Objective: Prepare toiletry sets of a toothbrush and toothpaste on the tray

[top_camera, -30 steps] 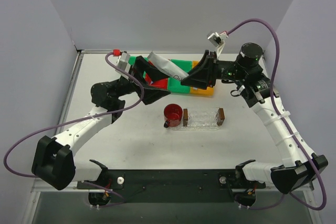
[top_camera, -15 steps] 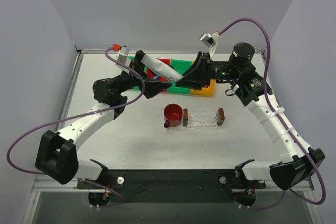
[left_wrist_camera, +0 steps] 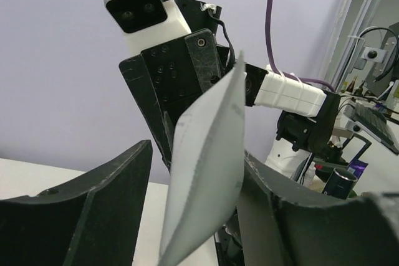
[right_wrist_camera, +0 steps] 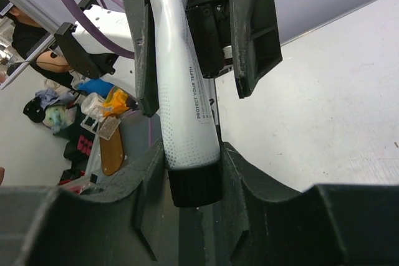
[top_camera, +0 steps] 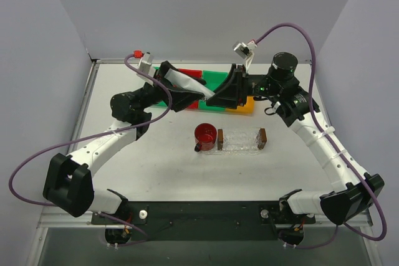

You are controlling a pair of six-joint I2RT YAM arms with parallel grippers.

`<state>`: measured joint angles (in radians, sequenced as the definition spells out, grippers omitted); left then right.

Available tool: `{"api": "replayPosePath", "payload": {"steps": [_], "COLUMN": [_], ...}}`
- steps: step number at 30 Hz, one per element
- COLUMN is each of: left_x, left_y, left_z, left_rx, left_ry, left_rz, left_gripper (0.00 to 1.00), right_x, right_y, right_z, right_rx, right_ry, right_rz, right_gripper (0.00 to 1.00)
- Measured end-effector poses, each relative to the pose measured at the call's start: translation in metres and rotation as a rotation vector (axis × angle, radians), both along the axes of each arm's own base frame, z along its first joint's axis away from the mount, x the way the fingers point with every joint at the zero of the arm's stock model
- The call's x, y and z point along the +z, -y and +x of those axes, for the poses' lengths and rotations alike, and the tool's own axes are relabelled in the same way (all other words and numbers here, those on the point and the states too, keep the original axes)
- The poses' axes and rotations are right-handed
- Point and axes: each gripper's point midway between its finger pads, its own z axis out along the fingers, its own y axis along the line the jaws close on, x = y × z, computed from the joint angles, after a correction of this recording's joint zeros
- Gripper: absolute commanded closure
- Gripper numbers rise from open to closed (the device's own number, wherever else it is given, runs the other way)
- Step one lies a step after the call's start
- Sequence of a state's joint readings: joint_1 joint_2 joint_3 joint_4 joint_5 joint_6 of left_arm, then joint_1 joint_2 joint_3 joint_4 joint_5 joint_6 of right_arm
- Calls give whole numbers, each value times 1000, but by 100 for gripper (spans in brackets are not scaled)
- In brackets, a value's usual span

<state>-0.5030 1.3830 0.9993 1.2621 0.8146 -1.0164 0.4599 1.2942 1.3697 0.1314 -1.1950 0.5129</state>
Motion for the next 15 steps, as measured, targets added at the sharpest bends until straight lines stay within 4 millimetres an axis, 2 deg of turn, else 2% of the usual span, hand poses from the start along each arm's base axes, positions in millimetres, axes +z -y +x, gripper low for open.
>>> {"api": "replayPosePath", "payload": {"steps": [2, 4, 5, 6, 9, 11, 13, 15], "left_x": [0, 0, 0, 0, 0, 0, -1, -2], "left_y": [0, 0, 0, 1, 1, 1, 1, 2], "left_z": [0, 0, -1, -2, -2, -2, -2, -1], "left_rx": [-2, -9, -13, -16, -20, -23, -22, -19], "left_ry": [-4, -12, -13, -12, -17, -23, -23, -21], "left_rz": [0, 0, 0, -1, 2, 3, 6, 12], "left_gripper": [47, 60, 64, 76, 95, 100, 100, 100], "right_x": [0, 0, -1, -1, -2, -2, -3, -5], "right_y": [0, 0, 0, 0, 0, 0, 0, 0], "right_z": [0, 0, 0, 1, 3, 4, 4, 5], "right_rx": [3, 3, 3, -4, -13, -13, -14, -19], "right_ry": [0, 4, 6, 6, 15, 23, 31, 32], "right_rz": [0, 0, -1, -2, -2, -3, -5, -10], "right_gripper": [100, 100, 100, 100, 100, 100, 100, 93]}}
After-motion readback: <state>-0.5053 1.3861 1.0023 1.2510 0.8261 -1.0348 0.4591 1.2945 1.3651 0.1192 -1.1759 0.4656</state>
